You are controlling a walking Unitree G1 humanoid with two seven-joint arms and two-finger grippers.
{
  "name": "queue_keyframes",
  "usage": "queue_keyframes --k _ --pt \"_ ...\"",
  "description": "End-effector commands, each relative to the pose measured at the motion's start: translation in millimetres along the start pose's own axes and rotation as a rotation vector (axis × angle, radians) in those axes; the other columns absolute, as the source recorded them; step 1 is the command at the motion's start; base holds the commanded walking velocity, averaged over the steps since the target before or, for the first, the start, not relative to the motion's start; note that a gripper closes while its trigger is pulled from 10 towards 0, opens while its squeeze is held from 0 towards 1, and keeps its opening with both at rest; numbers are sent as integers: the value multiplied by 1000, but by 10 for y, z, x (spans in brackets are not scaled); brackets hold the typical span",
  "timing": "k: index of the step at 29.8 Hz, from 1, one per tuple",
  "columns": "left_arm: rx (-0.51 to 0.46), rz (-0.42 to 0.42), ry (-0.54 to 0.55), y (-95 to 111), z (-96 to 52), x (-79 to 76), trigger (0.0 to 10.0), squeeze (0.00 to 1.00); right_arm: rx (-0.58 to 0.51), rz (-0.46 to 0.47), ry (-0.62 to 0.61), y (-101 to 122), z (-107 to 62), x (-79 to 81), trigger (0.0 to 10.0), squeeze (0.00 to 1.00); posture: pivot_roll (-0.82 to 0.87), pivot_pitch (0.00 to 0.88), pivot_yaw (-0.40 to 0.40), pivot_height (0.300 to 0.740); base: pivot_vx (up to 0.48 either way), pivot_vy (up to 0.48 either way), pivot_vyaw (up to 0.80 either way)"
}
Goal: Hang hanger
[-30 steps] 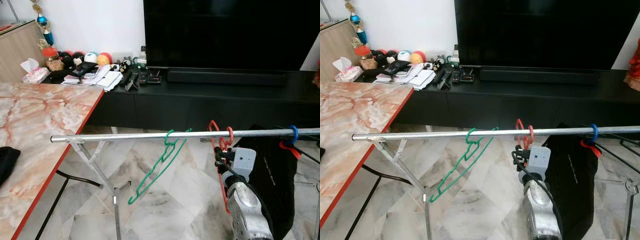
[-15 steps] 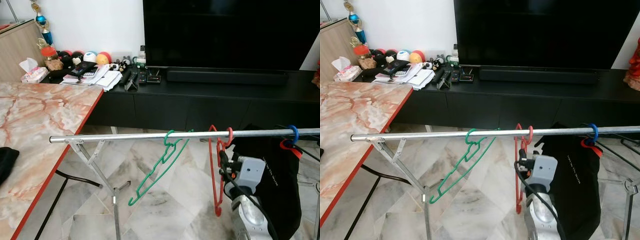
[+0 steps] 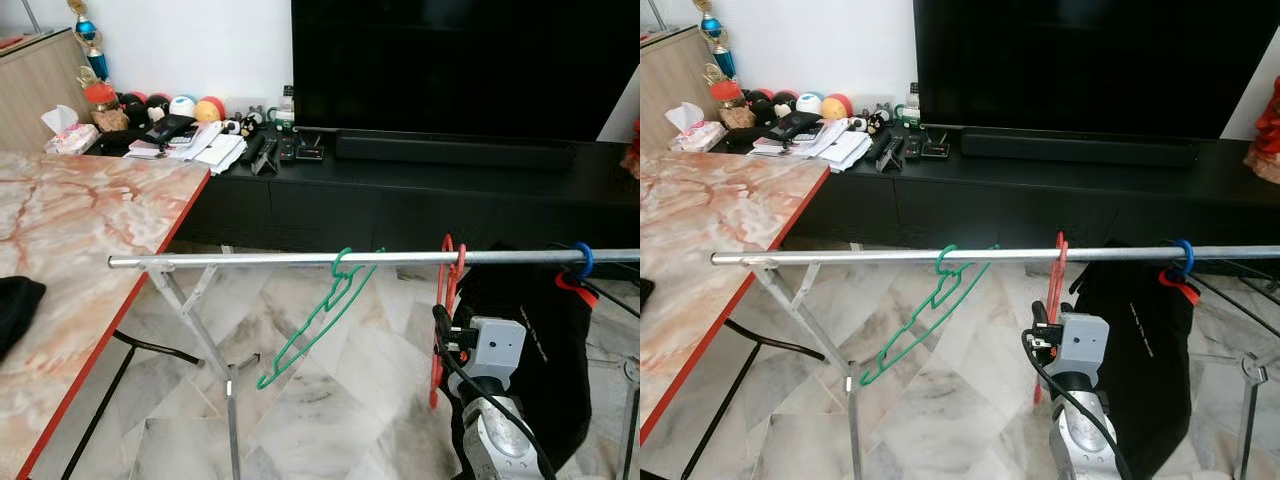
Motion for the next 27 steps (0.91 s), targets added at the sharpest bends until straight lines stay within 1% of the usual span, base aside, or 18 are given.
queue_keyframes --k 1,8,11,23,27 --pt "18 -21 -25 -57 -1 -73 10000 0 -9 3 -12 42 5 -22 10000 0 -7 0 -15 740 -300 0 0" --pt "20 -24 -24 -50 0 -67 10000 0 1 15 -24 35 15 -27 10000 0 -7 0 -16 740 -299 0 0" --pt "17 -28 -24 -35 1 -56 10000 0 10 13 -35 17 22 -58 10000 0 -7 0 -15 740 -303 0 0" --pt "13 -23 -25 -2 4 -36 10000 0 23 15 -41 -5 8 -52 10000 0 -8 0 -15 740 -298 0 0" --pt "14 -19 -21 4 5 -29 10000 0 27 20 -48 -8 6 -68 10000 0 -5 0 -16 740 0 0 0"
Point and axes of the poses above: a point about 5 cm out from each wrist's last joint towards the gripper, its own z axis pointing out of the wrist towards the gripper, its own y axis along the axis of the wrist's last joint, x = y × z, the point moved 3 cm from there along z, pointing out of the wrist towards the gripper, and after that the axes turned 9 degrees about -z, right-handed, at the moved point
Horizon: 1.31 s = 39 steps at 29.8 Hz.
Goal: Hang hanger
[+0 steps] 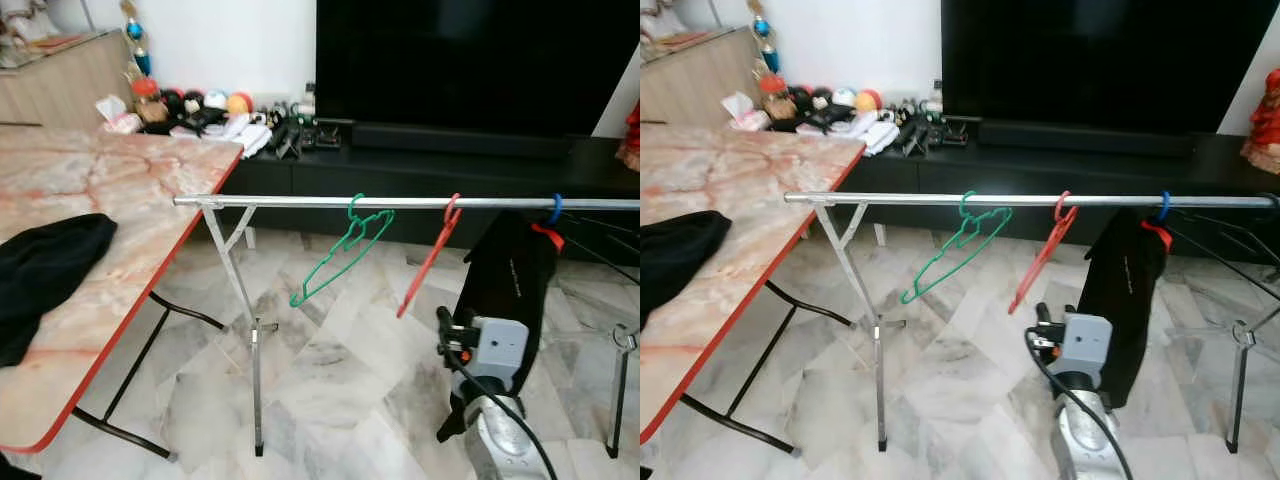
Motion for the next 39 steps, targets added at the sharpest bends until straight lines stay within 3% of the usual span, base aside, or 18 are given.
queue_keyframes --k 1,14,15,18,29,39 --pt "21 -3 0 -45 -4 11 10000 0 -2 16 8 24 4 38 10000 0 -5 0 -16 740 0 0 0" --pt "-4 11 1 13 -1 18 10000 0 28 30 9 1 9 43 10000 0 -6 0 -18 740 0 0 -555" --pt "1 31 11 -29 -19 118 10000 0 30 30 6 -1 7 41 10000 0 -5 0 -17 740 0 -461 -750" --pt "10 18 18 -67 -32 179 10000 0 32 30 3 1 8 42 10000 0 -8 0 -15 740 0 -463 -750" --pt "10 30 15 -74 -41 217 10000 0 42 38 2 -11 4 68 10000 0 -9 0 -6 740 0 -42 -747" --pt "7 27 21 -58 -42 241 10000 0 49 43 -6 -23 7 73 10000 0 -12 0 2 740 0 -298 -739"
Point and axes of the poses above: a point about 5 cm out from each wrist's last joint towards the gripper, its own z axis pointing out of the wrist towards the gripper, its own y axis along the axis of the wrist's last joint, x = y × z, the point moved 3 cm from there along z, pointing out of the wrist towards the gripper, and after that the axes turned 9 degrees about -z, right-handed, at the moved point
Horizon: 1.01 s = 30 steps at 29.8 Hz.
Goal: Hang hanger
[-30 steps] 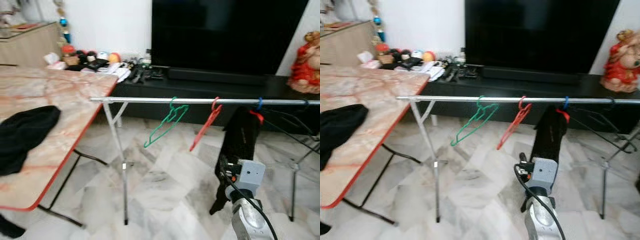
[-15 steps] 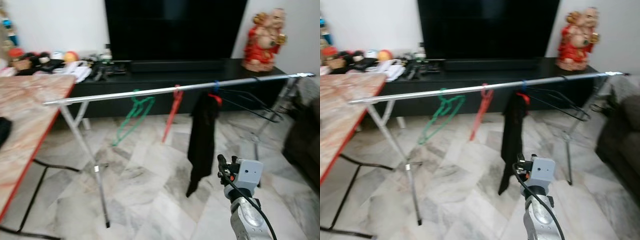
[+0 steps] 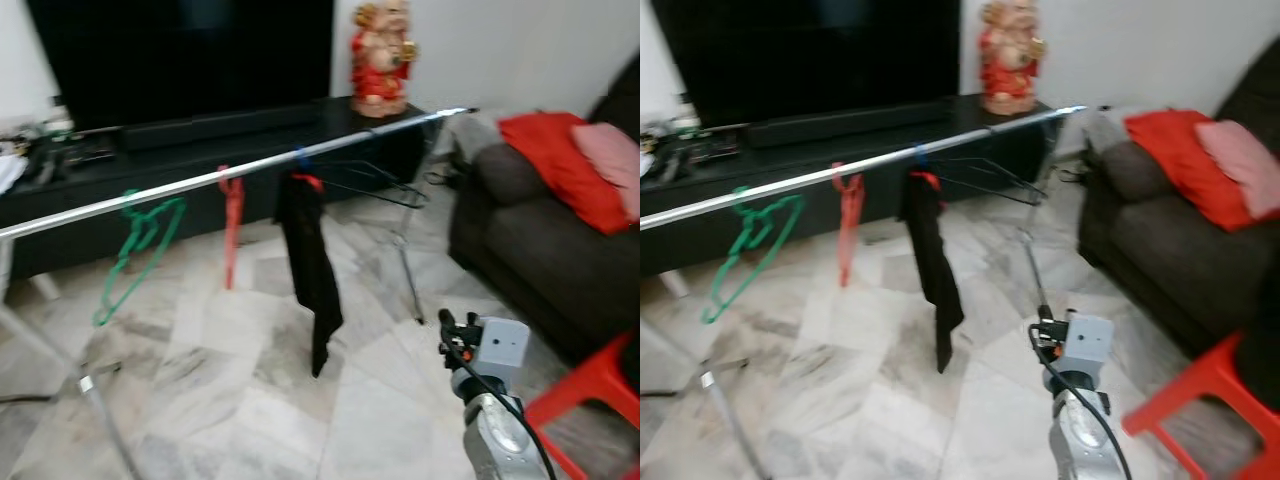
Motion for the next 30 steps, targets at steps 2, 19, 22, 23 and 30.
queue_keyframes --k 2,19,22,23,30 --pt "5 -3 1 -18 -2 3 10000 0 -1 7 3 13 0 29 10000 0 -12 0 3 740 0 0 -734" --pt "-56 -54 -3 134 16 -49 10000 0 -22 24 -12 41 5 17 10000 0 -5 0 0 740 0 0 -648" --pt "-68 -56 -5 183 23 -71 10000 0 -25 20 -12 48 2 19 10000 0 -6 0 0 740 0 0 0" --pt "-69 -54 -7 200 26 -82 10000 0 -23 20 -13 47 1 15 10000 0 -6 0 0 740 259 0 0" --pt "-78 -56 -19 276 36 -114 10000 0 -32 13 -28 61 11 -27 10000 0 -9 0 -7 740 344 0 0"
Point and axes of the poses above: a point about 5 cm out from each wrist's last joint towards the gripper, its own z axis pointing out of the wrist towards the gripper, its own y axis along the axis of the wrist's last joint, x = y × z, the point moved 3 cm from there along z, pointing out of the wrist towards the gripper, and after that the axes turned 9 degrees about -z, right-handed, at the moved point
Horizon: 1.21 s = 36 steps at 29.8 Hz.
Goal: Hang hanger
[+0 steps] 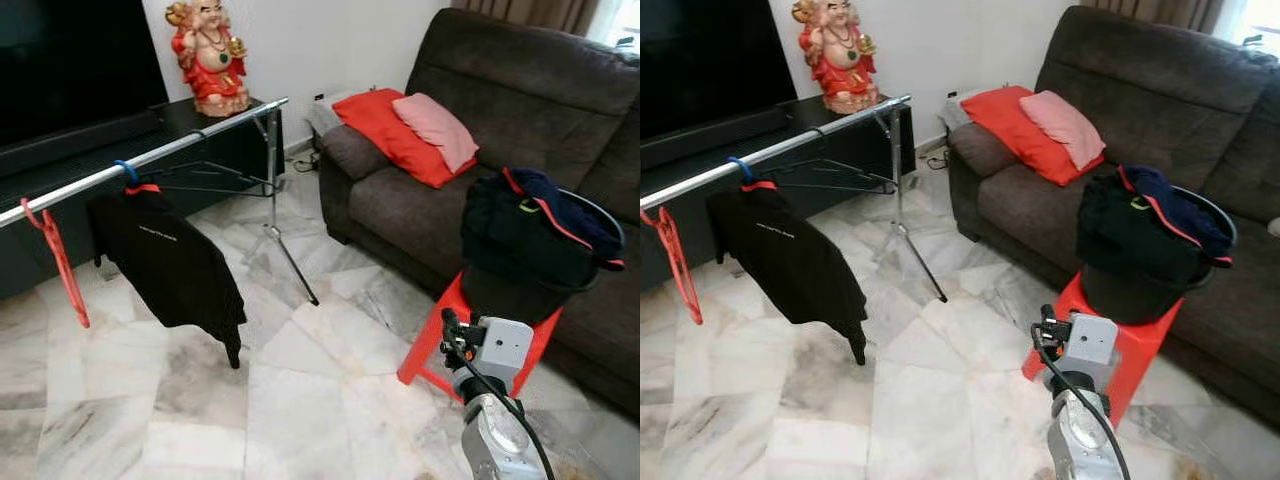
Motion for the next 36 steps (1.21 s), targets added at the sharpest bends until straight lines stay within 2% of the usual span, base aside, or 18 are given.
queue_keyframes --k 1,16,32,36 --pt "6 -4 4 29 5 19 10000 0 -19 -5 -5 46 17 -5 10000 0 -10 0 -9 740 375 0 0" --pt "9 0 -4 35 8 8 10000 0 -21 4 -18 59 30 -12 10000 0 -29 0 1 740 401 0 0" --pt "24 13 -13 -60 -17 51 10000 0 -18 8 -24 49 38 17 10000 0 -33 0 11 740 414 0 -777" --pt "26 13 -12 -76 -22 68 10000 0 -40 8 -32 86 44 14 10000 0 -34 0 13 740 413 0 0"
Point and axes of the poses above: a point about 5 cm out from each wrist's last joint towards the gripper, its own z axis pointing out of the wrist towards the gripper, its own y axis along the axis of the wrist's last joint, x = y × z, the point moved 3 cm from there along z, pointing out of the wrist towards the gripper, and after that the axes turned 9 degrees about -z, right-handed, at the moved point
